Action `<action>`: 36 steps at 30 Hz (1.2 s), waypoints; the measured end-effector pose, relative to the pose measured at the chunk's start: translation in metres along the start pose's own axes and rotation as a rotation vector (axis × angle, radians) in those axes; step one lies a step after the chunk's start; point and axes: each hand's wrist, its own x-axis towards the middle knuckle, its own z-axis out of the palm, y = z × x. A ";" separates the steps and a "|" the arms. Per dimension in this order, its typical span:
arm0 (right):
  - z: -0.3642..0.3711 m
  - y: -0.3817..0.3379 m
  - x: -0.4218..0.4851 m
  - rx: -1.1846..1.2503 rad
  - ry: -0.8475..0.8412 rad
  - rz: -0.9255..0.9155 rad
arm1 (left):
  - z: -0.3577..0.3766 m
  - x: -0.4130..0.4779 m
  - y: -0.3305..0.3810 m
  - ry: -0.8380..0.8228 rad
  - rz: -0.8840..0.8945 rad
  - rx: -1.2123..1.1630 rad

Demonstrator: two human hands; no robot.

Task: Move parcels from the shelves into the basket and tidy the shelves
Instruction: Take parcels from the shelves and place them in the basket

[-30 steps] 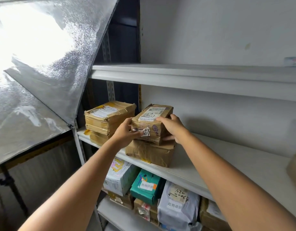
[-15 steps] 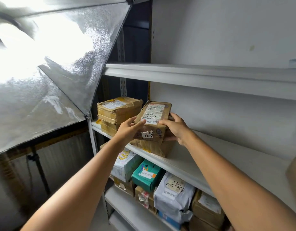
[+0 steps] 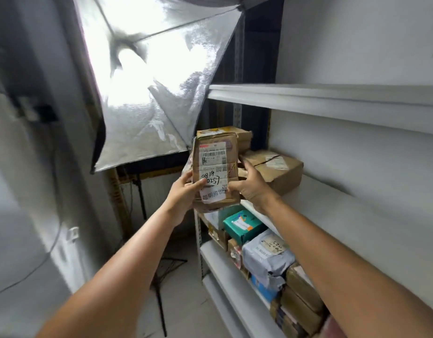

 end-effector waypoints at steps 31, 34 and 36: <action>0.337 0.056 -0.235 -0.004 -0.780 0.070 | -0.206 -0.421 -0.056 1.024 -0.094 0.232; 0.347 0.065 -0.257 -0.029 -0.853 0.028 | -0.192 -0.453 -0.064 1.129 -0.151 0.250; 0.348 0.073 -0.274 -0.026 -0.931 0.030 | -0.177 -0.477 -0.071 1.183 -0.182 0.285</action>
